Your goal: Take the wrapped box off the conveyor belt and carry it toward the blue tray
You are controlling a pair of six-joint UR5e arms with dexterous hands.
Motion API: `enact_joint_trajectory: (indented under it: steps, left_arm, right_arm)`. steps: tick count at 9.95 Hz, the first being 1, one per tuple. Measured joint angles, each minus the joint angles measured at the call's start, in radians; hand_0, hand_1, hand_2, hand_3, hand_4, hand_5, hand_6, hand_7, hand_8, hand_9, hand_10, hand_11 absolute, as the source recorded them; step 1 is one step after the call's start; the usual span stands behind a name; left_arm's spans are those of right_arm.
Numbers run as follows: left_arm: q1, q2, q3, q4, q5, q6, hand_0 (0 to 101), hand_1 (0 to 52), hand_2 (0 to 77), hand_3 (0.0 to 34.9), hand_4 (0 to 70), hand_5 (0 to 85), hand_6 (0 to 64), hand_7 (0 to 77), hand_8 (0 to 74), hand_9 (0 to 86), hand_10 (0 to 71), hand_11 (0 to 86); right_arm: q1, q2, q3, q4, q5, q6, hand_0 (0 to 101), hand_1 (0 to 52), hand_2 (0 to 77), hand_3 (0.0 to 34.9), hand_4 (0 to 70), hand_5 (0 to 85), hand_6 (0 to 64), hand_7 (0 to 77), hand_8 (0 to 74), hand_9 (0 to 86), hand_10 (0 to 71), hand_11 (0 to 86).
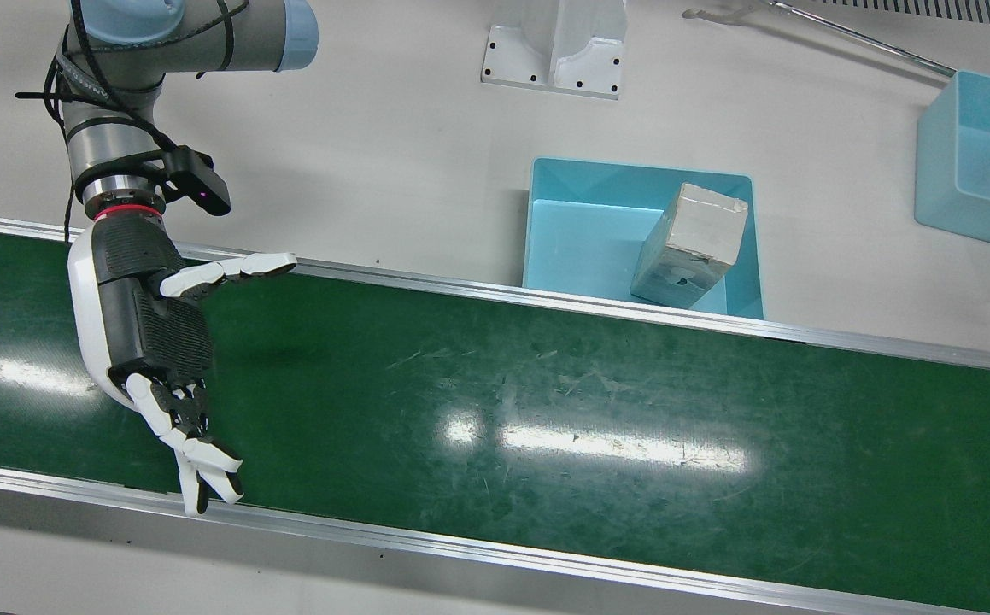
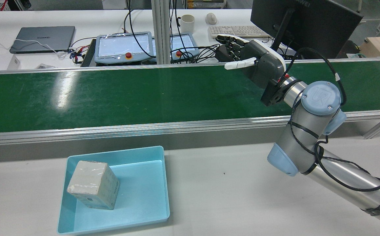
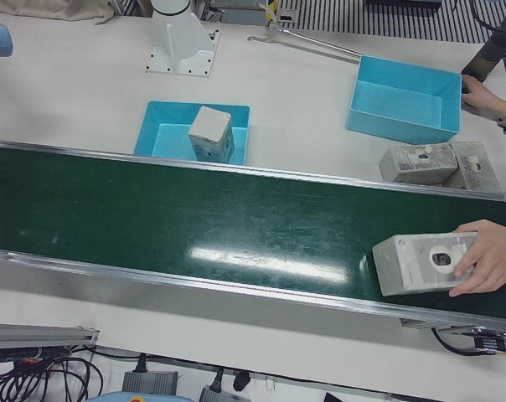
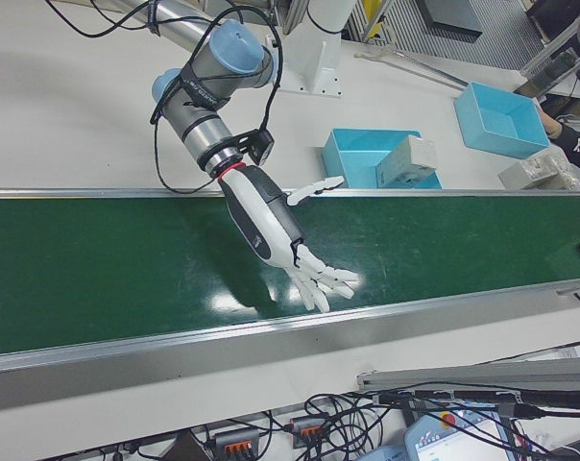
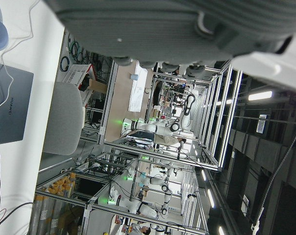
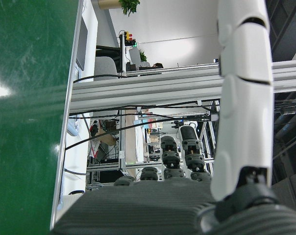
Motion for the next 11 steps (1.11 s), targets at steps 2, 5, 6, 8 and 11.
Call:
enact_joint_trajectory:
  steps: [2,5,6,8,11]
  left_arm:
    - [0.0,0.0,0.0,0.0,0.0,0.0,0,0.0,1.1,0.0,0.0,1.1,0.5,0.5,0.5,0.5,0.5,0.5]
    - [0.0,0.0,0.0,0.0,0.0,0.0,0,0.0,1.1,0.0,0.0,1.1,0.5,0.5,0.5,0.0,0.5,0.5]
    - [0.0,0.0,0.0,0.0,0.0,0.0,0,0.0,1.1,0.0,0.0,1.1,0.5,0.5,0.5,0.0,0.5,0.5]
    - [0.0,0.0,0.0,0.0,0.0,0.0,0,0.0,1.1,0.0,0.0,1.1,0.5,0.5,0.5,0.0,0.0,0.5]
    - [0.0,0.0,0.0,0.0,0.0,0.0,0,0.0,0.5,0.0,0.0,1.1,0.5,0.5,0.5,0.5,0.0,0.5]
  right_arm:
    - [0.001,-0.001,0.001,0.0,-0.001,0.001,48,15.3,9.8,0.0,11.5,18.5,5.5,4.9,0.5,3.3,0.0,0.5]
    - [0.001,-0.001,0.002,0.0,-0.001,0.002,48,15.3,9.8,0.0,11.5,18.5,5.5,4.9,0.5,3.3,0.0,0.5]
    - [0.001,-0.001,0.002,0.0,-0.001,0.002,48,15.3,9.8,0.0,11.5,18.5,5.5,4.9,0.5,3.8,0.0,0.5]
    - [0.001,-0.001,0.003,0.0,-0.001,0.001,48,15.3,9.8,0.0,10.4,18.0,4.9,4.9,0.5,3.8,0.0,0.5]
    - [-0.006,-0.006,-0.002,0.0,0.001,0.001,48,15.3,9.8,0.0,10.4,18.0,4.9,3.8,0.5,3.3,0.0,0.5]
